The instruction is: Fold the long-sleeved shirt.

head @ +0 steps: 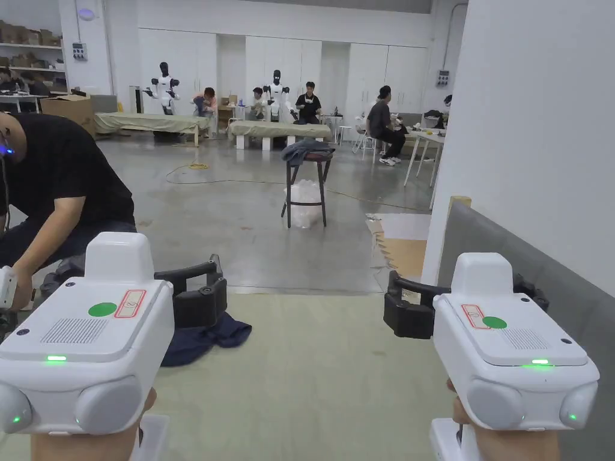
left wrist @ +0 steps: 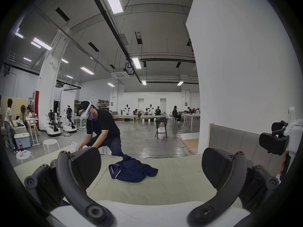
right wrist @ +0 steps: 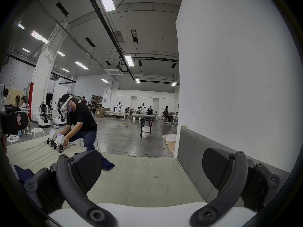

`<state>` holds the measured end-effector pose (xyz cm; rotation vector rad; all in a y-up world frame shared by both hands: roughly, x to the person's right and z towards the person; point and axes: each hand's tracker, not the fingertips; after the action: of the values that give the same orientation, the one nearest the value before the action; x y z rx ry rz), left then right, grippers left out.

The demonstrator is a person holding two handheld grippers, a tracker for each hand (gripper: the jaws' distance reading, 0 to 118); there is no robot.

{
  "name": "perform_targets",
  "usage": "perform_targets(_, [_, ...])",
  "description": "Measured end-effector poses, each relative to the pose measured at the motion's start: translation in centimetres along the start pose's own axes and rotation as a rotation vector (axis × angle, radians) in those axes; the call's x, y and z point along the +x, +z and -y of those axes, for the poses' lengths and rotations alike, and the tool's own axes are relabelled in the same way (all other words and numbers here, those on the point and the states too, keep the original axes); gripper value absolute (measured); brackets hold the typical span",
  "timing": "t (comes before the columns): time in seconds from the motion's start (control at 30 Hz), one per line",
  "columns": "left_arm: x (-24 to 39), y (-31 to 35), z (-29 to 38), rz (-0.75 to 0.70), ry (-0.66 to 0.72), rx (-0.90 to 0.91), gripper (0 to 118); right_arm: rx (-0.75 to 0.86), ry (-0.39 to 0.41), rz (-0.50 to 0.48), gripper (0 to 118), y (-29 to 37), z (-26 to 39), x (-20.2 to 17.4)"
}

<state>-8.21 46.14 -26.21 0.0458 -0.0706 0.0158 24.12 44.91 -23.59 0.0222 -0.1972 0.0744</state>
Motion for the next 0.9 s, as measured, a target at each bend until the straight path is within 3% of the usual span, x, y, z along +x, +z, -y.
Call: perform_targets(0.9, [-0.22, 0.04, 0.03, -0.001, -0.002, 0.002, 111, 0.004, 0.002, 0.003, 118, 0.06, -0.32, -0.26])
